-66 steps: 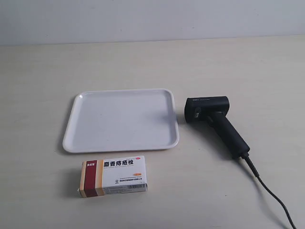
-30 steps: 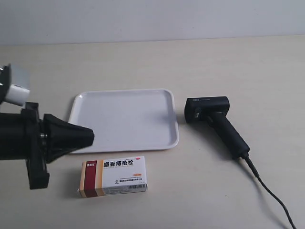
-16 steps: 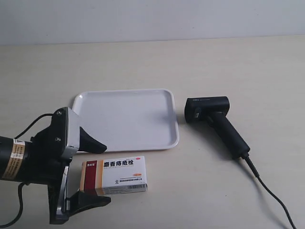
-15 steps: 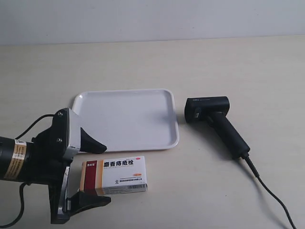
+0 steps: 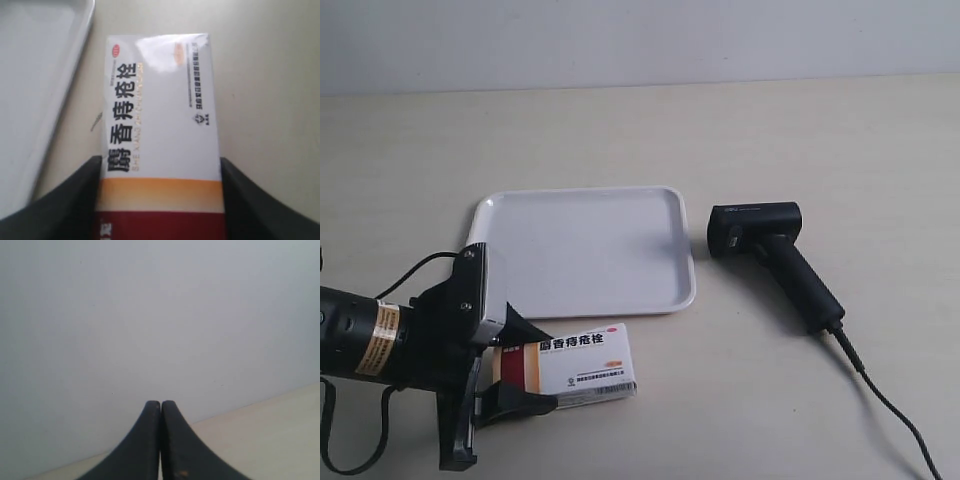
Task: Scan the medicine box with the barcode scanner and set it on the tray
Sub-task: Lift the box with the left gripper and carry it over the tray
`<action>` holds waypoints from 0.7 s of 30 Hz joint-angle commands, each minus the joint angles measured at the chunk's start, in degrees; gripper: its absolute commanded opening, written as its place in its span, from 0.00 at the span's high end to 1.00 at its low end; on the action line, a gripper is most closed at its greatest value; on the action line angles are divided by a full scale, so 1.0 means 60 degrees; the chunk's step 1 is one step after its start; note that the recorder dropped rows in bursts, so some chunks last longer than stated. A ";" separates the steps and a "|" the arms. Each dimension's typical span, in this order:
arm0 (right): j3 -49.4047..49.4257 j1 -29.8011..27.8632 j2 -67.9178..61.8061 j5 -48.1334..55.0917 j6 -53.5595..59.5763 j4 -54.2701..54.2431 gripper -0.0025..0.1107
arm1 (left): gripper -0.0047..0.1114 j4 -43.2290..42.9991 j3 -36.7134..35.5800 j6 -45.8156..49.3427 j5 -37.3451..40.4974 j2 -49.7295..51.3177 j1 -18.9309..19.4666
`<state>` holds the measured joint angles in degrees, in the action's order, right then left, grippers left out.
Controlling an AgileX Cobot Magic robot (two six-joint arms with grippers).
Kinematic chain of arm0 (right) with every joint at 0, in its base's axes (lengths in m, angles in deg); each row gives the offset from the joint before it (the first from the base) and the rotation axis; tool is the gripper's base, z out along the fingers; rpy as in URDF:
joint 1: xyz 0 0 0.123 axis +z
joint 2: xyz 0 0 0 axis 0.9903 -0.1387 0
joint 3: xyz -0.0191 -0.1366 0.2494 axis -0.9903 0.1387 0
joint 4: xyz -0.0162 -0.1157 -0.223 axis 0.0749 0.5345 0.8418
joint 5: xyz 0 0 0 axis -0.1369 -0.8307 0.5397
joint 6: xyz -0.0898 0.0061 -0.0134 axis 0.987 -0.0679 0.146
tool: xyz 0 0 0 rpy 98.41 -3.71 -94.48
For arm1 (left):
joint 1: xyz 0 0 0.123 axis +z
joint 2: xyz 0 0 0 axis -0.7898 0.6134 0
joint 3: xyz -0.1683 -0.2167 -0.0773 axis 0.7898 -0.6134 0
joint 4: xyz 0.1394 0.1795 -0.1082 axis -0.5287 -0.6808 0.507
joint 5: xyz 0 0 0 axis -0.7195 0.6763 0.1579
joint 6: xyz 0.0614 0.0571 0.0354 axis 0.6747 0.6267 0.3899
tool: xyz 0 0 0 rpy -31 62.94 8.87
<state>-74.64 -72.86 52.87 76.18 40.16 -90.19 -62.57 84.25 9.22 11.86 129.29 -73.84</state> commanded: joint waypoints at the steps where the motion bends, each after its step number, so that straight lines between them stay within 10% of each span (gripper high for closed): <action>1: -0.0308 -0.0080 -0.0104 0.0010 -0.0025 0.0760 0.98 | 0.96 -0.0062 0.0308 -0.0208 -0.0217 -0.0726 0.0013; 9: -0.1251 0.0016 -0.4267 0.0028 -0.0044 0.1209 0.98 | 0.96 -0.4470 0.2478 -0.4475 -0.0092 -0.1422 0.0931; 13: -0.2125 0.1050 -0.7540 -0.0039 -0.0044 0.1615 0.95 | 0.96 -0.4470 0.3027 -0.4172 -0.1131 -0.0993 0.1725; 21: -0.4488 0.2635 -1.3255 0.0080 0.0036 0.2674 0.46 | 0.96 -0.4470 0.3968 -0.3997 -0.1851 0.0612 0.2332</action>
<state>-97.58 -57.98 -18.52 76.66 39.93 -77.64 -89.44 106.27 -14.93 3.83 130.24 -60.37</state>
